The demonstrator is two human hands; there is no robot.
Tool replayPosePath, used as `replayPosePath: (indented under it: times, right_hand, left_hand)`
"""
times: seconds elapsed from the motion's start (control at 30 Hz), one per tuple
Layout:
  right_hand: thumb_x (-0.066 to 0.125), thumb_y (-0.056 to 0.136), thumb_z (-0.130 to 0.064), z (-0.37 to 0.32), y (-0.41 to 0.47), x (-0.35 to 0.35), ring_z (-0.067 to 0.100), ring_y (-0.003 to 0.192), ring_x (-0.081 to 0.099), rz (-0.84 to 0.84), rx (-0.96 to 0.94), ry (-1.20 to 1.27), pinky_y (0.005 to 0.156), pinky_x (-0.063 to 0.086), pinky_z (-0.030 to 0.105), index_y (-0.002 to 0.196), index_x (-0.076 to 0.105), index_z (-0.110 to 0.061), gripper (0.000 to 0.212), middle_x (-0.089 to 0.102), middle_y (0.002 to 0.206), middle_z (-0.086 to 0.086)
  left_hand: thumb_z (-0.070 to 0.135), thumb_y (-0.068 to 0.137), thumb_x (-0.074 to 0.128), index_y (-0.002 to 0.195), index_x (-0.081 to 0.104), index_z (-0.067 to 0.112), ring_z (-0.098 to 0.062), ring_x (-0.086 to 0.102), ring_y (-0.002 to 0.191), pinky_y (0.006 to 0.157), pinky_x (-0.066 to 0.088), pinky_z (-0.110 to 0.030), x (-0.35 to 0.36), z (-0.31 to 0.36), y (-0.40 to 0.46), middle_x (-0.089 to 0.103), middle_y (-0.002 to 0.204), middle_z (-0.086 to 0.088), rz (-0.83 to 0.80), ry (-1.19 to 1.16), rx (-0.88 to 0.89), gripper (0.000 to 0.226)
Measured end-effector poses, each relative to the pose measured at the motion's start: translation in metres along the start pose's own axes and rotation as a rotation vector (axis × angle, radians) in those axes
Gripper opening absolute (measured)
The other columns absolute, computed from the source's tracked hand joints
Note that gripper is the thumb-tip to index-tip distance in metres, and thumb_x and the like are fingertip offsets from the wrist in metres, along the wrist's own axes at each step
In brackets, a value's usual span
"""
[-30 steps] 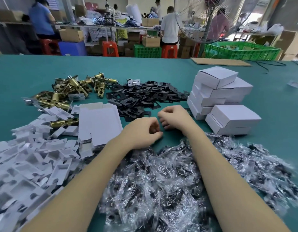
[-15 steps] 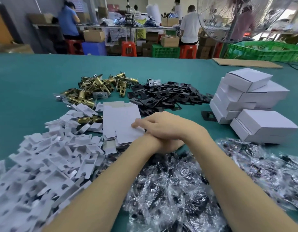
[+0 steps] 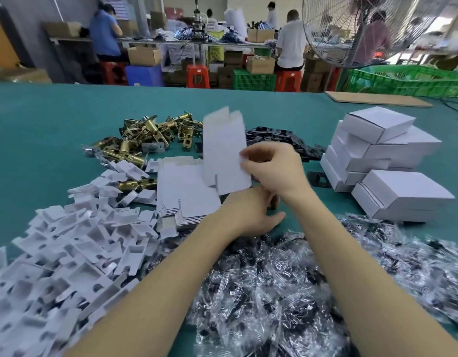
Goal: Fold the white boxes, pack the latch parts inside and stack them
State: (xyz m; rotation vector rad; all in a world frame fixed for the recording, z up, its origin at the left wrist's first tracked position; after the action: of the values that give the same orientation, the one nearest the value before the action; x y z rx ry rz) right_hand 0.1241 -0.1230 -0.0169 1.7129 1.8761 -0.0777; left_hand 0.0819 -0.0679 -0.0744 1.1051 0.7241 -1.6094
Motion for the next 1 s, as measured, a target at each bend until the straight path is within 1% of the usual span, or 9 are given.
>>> replayPosePath:
  times: [0.13,0.3,0.4,0.5,0.6,0.67,0.8,0.9,1.0]
  right_hand:
    - [0.071,0.081,-0.007,0.024,0.007,-0.045,0.019,0.084,0.073,0.106,0.156,0.073,0.075,0.062,0.045,0.117,0.053,-0.026,0.045,0.074,0.090,0.001]
    - [0.058,0.083,0.002,0.035,0.004,-0.067,0.015,0.070,0.072,-0.066,0.235,-0.126,0.056,0.061,0.030,0.103,0.066,-0.021,0.031,0.073,0.093,-0.001]
    - [0.062,0.087,0.009,0.026,-0.005,-0.050,0.013,0.073,0.073,-0.310,0.188,-0.061,0.062,0.063,0.033,0.104,0.063,-0.030,0.042,0.069,0.094,-0.001]
    - [0.067,0.089,0.010,0.013,-0.016,-0.028,0.015,0.081,0.075,-0.534,0.181,0.011,0.069,0.064,0.035,0.116,0.061,-0.018,0.040,0.069,0.100,0.008]
    - [0.071,0.089,0.004,0.005,-0.025,-0.021,0.016,0.100,0.071,-0.679,0.171,-0.073,0.090,0.061,0.047,0.123,0.060,-0.003,0.037,0.068,0.120,0.017]
    - [0.077,0.088,-0.010,0.001,-0.027,-0.029,0.014,0.108,0.069,-0.703,0.162,-0.063,0.095,0.060,0.044,0.125,0.062,-0.013,0.039,0.070,0.123,0.007]
    - [0.069,0.095,-0.041,-0.016,-0.017,-0.053,0.017,0.096,0.073,-0.489,0.155,0.200,0.084,0.062,0.034,0.112,0.073,-0.019,0.028,0.077,0.107,0.000]
    - [0.059,0.102,-0.021,-0.024,-0.001,-0.075,0.020,0.080,0.070,-0.190,0.077,0.106,0.069,0.062,0.034,0.100,0.075,-0.005,0.023,0.076,0.091,0.013]
    - [0.057,0.094,-0.009,-0.036,0.003,-0.076,0.023,0.073,0.064,-0.119,-0.046,-0.099,0.071,0.065,0.045,0.095,0.074,0.004,0.021,0.071,0.093,0.028]
  left_hand:
    - [0.042,0.095,0.062,0.095,0.060,0.022,-0.020,0.061,0.087,0.079,0.053,-0.037,-0.007,0.000,0.004,0.064,0.090,0.006,0.062,-0.111,-0.017,0.020]
    - [0.029,0.091,0.065,0.089,0.053,0.021,-0.013,0.054,0.076,0.063,0.040,-0.027,-0.031,-0.026,0.008,0.056,0.082,0.008,0.268,-0.449,-0.224,0.014]
    - [0.038,0.085,0.079,0.112,0.045,0.018,-0.013,0.057,0.097,0.075,0.046,-0.024,-0.055,-0.039,0.003,0.055,0.106,0.004,0.487,-0.765,-0.288,0.048]
    - [0.048,0.071,0.089,0.138,0.031,0.021,-0.004,0.055,0.110,0.083,0.047,-0.018,-0.062,-0.038,0.003,0.051,0.122,0.012,0.478,-0.891,-0.248,0.093]
    - [0.053,0.067,0.089,0.148,0.026,0.022,0.005,0.049,0.106,0.075,0.038,-0.007,-0.063,-0.031,0.003,0.045,0.118,0.022,0.452,-0.825,-0.190,0.108]
    - [0.052,0.068,0.090,0.148,0.026,0.024,0.004,0.051,0.108,0.078,0.039,-0.008,-0.062,-0.026,0.003,0.046,0.121,0.021,0.435,-0.783,-0.151,0.106]
    - [0.048,0.069,0.091,0.131,0.028,0.034,0.022,0.050,0.103,0.074,0.043,0.000,-0.057,-0.018,0.003,0.048,0.122,0.024,0.399,-0.716,-0.097,0.090]
    - [0.054,0.067,0.089,0.140,0.030,0.031,0.015,0.048,0.107,0.074,0.037,0.001,-0.058,-0.010,0.001,0.043,0.123,0.022,0.424,-0.601,-0.061,0.097]
    - [0.065,0.059,0.088,0.153,0.021,0.027,0.005,0.033,0.120,0.087,0.027,-0.005,-0.058,-0.007,0.000,0.030,0.133,0.022,0.431,-0.551,-0.051,0.122]
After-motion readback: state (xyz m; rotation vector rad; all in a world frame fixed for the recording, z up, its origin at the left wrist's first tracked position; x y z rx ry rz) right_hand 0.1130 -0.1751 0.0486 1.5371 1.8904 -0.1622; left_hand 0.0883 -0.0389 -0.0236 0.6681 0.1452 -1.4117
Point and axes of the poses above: each hand's wrist, its own y-axis towards the middle knuckle, its own x-axis out of the palm, z = x × y, the point moved 9 cm from there along y, towards the middle knuckle
